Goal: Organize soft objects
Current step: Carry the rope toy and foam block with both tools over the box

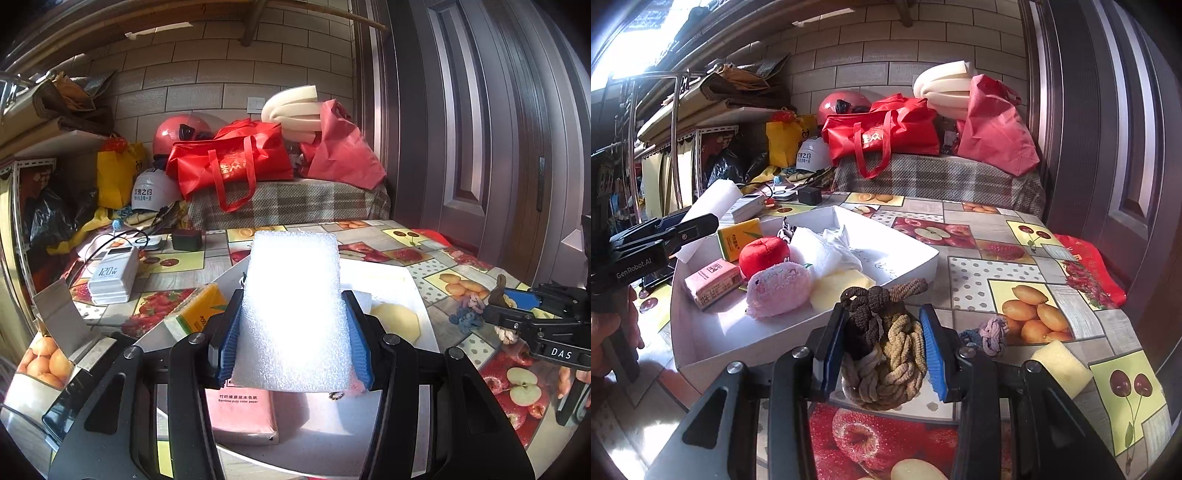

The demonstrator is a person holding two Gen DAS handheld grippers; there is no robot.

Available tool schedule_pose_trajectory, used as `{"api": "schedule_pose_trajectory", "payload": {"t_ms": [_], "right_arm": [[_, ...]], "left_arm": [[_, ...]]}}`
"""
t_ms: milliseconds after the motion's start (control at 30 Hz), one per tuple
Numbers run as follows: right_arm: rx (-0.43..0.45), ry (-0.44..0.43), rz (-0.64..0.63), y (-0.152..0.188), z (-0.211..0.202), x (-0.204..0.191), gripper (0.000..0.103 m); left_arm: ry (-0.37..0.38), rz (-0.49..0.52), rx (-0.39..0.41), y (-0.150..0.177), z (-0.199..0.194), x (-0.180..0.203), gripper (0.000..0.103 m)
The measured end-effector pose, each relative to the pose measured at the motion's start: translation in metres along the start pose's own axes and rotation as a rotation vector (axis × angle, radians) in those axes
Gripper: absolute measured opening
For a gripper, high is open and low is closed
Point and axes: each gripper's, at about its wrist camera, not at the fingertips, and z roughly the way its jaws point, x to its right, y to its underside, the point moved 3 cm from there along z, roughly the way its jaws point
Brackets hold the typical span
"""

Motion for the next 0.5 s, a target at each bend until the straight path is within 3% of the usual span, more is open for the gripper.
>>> {"api": "schedule_pose_trajectory", "payload": {"t_ms": [267, 500], "right_arm": [[0.006, -0.056, 0.010, -0.008, 0.015, -0.025, 0.039], [-0.004, -0.130, -0.029, -0.016, 0.030, -0.060, 0.039]], "left_arm": [[-0.020, -0.117, -0.031, 0.001, 0.006, -0.025, 0.050], [-0.061, -0.116, -0.020, -0.002, 0.010, -0.031, 0.050]]}}
